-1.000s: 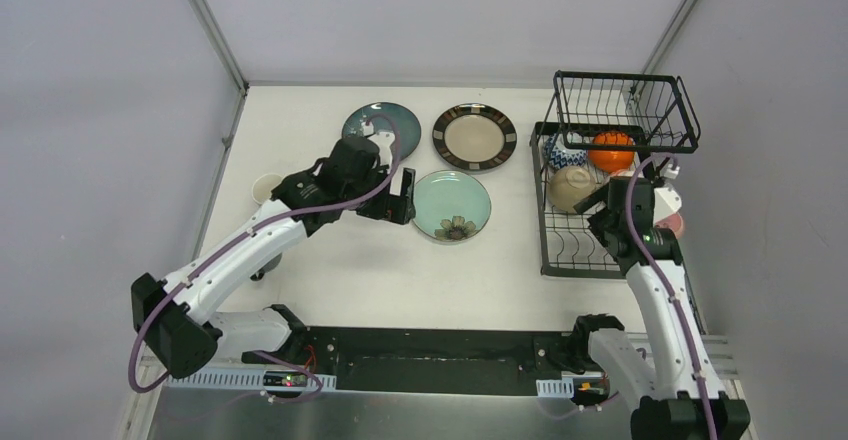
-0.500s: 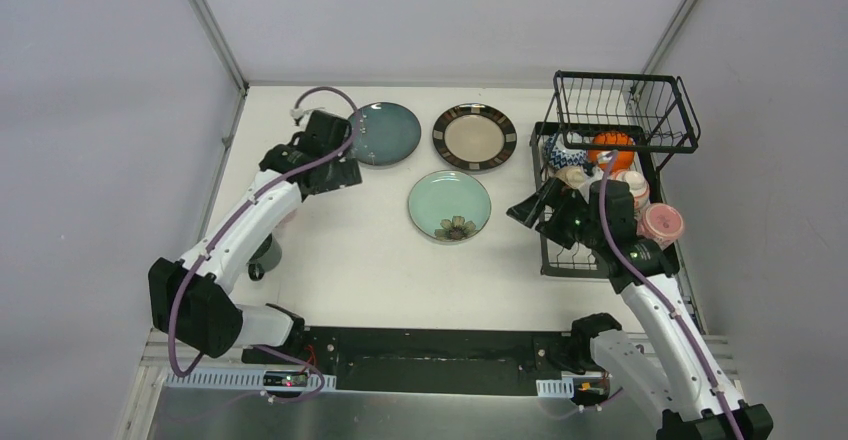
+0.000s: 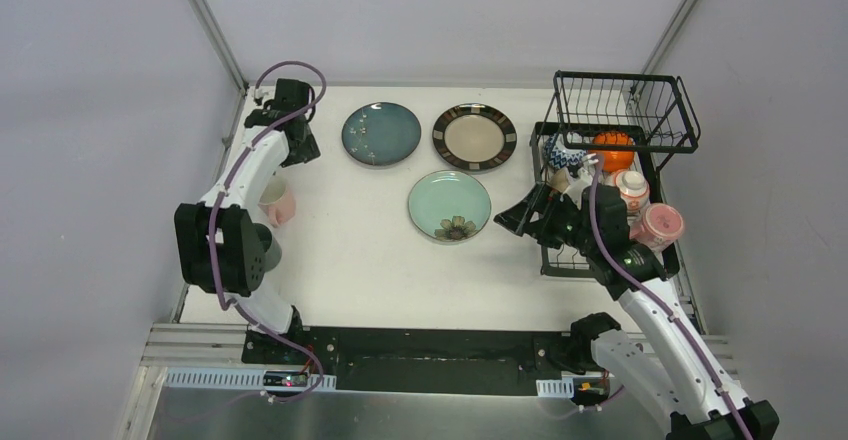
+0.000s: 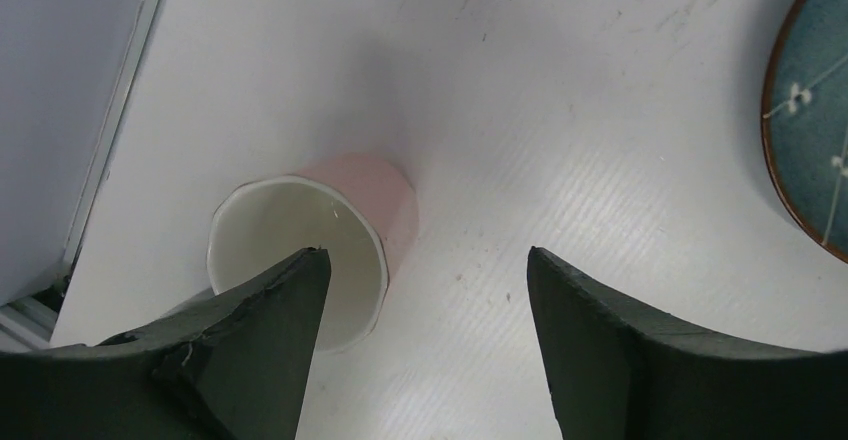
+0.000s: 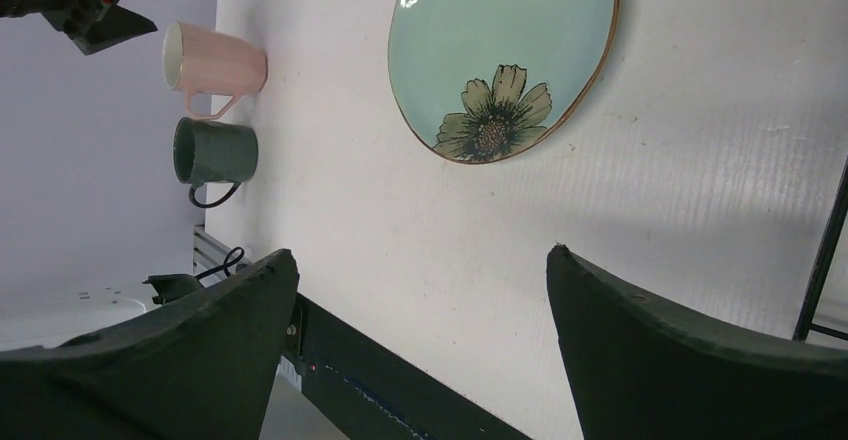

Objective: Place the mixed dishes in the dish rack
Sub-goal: Pick up the cup at the corner of the board.

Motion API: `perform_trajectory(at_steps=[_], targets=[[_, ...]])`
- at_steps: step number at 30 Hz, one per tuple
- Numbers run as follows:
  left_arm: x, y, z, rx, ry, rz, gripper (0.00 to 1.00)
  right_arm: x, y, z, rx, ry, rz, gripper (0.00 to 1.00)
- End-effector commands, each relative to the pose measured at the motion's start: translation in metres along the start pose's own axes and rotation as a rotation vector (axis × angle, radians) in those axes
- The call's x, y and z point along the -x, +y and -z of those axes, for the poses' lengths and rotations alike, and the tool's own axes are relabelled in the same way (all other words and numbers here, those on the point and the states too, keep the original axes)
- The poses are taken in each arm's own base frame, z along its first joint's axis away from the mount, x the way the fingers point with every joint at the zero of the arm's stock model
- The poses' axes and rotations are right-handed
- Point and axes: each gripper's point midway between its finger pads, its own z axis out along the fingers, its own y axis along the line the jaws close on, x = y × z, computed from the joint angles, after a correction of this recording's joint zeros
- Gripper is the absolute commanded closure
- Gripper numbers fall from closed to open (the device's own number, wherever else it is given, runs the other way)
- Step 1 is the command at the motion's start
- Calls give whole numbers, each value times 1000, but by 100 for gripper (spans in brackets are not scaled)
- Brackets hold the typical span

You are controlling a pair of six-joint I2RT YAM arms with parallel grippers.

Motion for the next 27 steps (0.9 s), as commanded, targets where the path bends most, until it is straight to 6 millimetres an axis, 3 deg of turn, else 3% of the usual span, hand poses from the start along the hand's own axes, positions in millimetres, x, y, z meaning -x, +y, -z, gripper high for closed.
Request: perform_trajectory(at_steps=[1, 8, 16, 22, 27], targets=[[7, 9, -10, 8, 29, 52, 25, 12, 16, 7, 65, -60, 57, 4], [-3, 28, -49, 51, 139, 269, 25, 14, 11, 5, 41, -72, 57, 3], [-12, 11, -66, -32, 209, 259, 48, 18, 11, 4, 20, -70, 34, 3], [-1, -2, -46, -145, 182, 286, 96, 24, 11, 3, -3, -75, 27, 3], [20, -24, -8, -334, 148, 347, 100, 24, -4, -5, -74, -68, 3, 1]])
